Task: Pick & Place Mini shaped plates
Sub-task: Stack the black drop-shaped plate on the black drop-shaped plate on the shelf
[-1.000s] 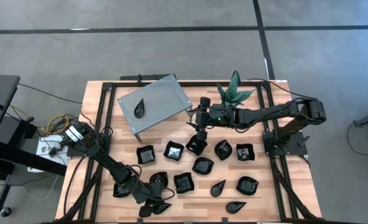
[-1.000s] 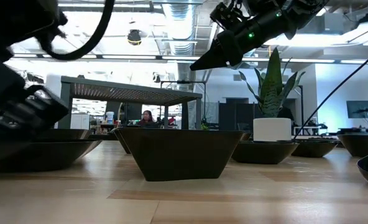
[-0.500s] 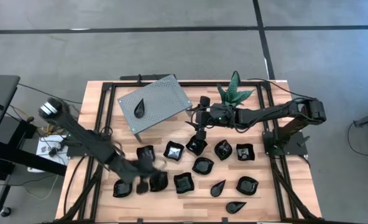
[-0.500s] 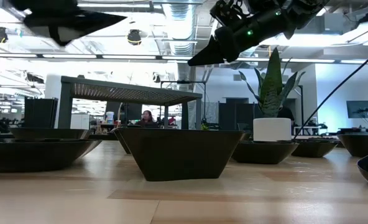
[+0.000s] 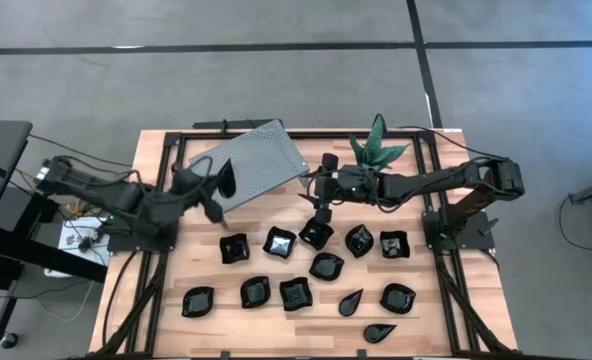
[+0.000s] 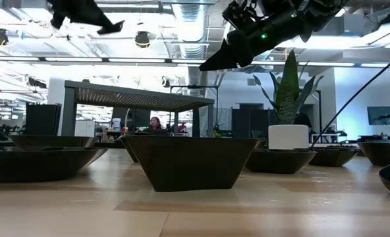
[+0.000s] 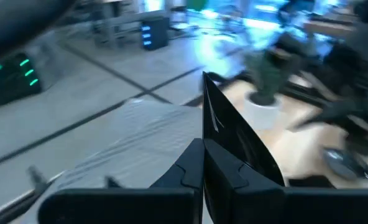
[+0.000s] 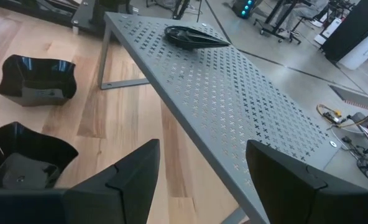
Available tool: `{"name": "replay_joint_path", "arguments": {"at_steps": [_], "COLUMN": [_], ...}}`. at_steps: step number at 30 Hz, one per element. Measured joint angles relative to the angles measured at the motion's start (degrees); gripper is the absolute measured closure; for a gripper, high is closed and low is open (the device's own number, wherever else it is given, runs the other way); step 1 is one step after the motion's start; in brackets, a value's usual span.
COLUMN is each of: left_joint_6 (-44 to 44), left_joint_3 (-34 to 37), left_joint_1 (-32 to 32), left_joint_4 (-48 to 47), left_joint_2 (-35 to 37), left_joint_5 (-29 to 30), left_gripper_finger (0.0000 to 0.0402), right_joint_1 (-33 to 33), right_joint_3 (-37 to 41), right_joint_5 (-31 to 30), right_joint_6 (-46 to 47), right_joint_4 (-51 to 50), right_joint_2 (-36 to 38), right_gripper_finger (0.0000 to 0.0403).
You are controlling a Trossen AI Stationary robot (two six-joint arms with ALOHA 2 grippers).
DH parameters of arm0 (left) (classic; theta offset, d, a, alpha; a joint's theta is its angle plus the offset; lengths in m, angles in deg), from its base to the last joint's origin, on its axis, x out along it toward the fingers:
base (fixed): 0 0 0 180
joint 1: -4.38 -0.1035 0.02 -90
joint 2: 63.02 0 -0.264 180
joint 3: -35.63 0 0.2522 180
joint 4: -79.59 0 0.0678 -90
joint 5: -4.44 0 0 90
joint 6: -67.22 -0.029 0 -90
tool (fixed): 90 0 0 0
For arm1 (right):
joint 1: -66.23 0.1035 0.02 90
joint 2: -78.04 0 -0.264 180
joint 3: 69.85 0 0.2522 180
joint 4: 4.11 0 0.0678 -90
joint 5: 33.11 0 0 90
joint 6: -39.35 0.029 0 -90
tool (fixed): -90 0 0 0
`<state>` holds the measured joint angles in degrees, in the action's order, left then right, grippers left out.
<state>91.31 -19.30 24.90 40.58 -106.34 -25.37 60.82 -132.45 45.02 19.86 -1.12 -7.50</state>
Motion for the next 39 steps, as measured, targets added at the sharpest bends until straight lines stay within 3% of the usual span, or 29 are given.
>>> {"name": "replay_joint_path", "arguments": {"at_steps": [7, 13, 18, 39], "left_joint_6": [-0.9, -0.7, -0.7, -2.4], "left_joint_3": [6.5, 8.1, 10.2, 12.0], "left_joint_1": [-10.0, -17.1, -21.4, -25.1], "left_joint_4": [-0.4, -0.1, -0.1, 0.3], "left_joint_2": [1.4, 1.3, 1.3, -1.7], "left_joint_5": [-3.8, -7.2, -13.3, -16.1], "left_gripper_finger": [0.0397, 0.0397, 0.0397, 0.0395], "right_joint_1": [0.0, 0.0, 0.0, 0.0], "right_joint_3": [0.0, 0.0, 0.0, 0.0], "right_joint_5": [0.0, 0.0, 0.0, 0.0], "right_joint_6": [0.0, 0.0, 0.0, 0.0], "right_joint_4": [0.0, 0.0, 0.0, 0.0], "right_joint_2": [0.0, 0.0, 0.0, 0.0], "right_gripper_finger": [0.0168, 0.0168, 0.0168, 0.0168]}}
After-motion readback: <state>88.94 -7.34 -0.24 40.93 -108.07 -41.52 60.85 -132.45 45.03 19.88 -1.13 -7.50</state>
